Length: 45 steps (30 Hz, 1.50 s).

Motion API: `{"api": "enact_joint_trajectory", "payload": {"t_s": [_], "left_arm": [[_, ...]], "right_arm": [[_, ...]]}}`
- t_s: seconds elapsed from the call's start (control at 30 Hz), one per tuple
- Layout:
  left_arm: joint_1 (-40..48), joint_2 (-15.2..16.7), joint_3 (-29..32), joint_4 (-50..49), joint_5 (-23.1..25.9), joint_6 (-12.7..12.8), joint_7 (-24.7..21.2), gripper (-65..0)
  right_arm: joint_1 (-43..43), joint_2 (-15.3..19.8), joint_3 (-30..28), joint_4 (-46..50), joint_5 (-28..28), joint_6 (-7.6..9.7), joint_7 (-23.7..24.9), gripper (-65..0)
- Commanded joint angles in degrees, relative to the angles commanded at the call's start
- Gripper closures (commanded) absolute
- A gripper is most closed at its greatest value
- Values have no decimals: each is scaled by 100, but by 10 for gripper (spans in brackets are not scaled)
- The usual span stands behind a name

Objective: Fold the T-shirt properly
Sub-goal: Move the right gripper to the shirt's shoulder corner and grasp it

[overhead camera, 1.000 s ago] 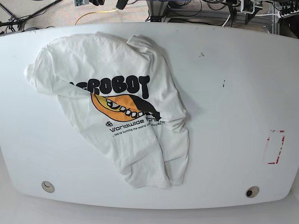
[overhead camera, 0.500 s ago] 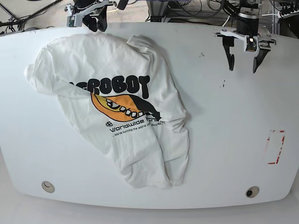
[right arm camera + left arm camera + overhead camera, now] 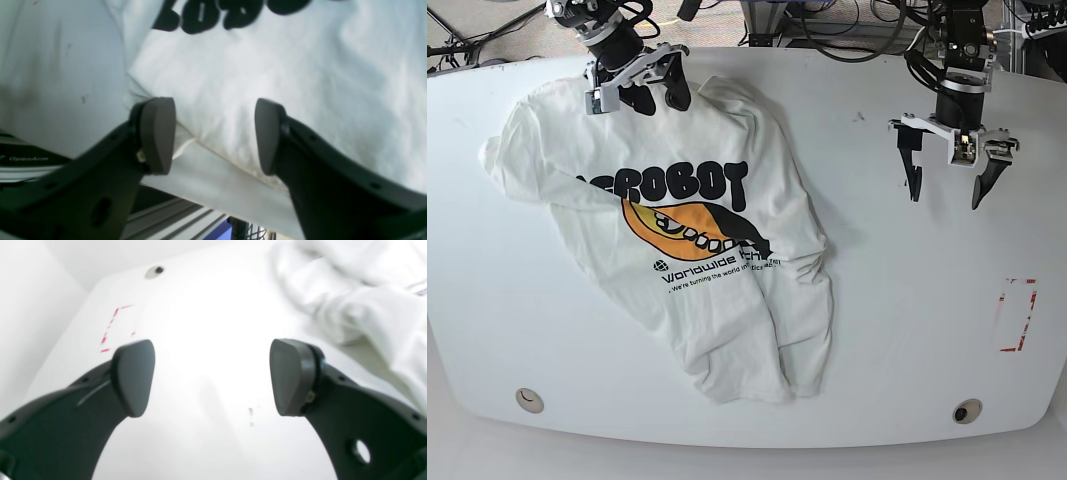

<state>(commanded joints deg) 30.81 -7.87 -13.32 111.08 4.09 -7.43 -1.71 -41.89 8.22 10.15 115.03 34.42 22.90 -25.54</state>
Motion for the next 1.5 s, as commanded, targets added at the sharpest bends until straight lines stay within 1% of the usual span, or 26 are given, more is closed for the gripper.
{"api": "enact_joint_trajectory", "payload": {"t_s": [0.07,0.2,0.27,0.43,0.47,0.53,0.73,0.83,0.93,1.03,1.07,1.13,1.2,1.3,1.4,1.47,1.5], "left_arm": [[-9,-62,0,0,0,0,9,-497],[-9,-70,-9,0,0,0,9,-497],[-18,-70,-18,0,0,0,9,-497],[-26,-44,9,-26,0,0,18,-497],[-26,-44,9,-26,0,0,18,-497],[-26,-35,18,-35,0,0,18,-497],[-26,-26,176,-35,0,0,18,-497],[-26,-26,193,-35,0,0,18,-497],[-88,-26,193,-35,0,0,18,-497],[-149,-26,193,-35,0,0,18,-497],[-158,-26,193,-35,0,0,18,-497],[-176,-26,193,-35,0,0,18,-497],[-176,-35,185,-35,0,0,18,-497],[-176,-35,158,-35,0,0,18,-497],[-176,-53,158,-35,0,0,18,-497],[-176,-44,158,-35,0,0,18,-497],[-176,-44,158,-35,0,0,18,-497]], "right_arm": [[0,0,70,0,-9,-26,0,-355],[-141,-35,545,0,0,-44,-9,-355],[-237,-88,879,-9,26,-44,-9,-355],[-273,-457,1705,-18,0,-44,-26,-355],[-308,-536,1855,-18,0,-18,-53,-355],[-273,-642,2127,-26,9,0,-211,-355],[97,-712,2673,-149,44,0,-905,-355],[290,-941,3059,-255,44,0,-1116,-360],[589,-1002,3367,-387,44,9,-1556,-361],[853,-1020,3657,-571,44,44,-2110,-361],[932,-1029,3754,-633,44,149,-2268,-361],[1134,-1046,3938,-747,44,475,-2585,-361],[1275,-1046,4044,-862,44,703,-2892,-361],[1503,-1046,4176,-1046,44,923,-3279,-361],[1644,-1108,4220,-1160,44,1152,-3429,-360],[1662,-1125,4211,-1169,44,1222,-3429,-360],[1670,-1143,4211,-1169,44,1231,-3429,-358]]}}
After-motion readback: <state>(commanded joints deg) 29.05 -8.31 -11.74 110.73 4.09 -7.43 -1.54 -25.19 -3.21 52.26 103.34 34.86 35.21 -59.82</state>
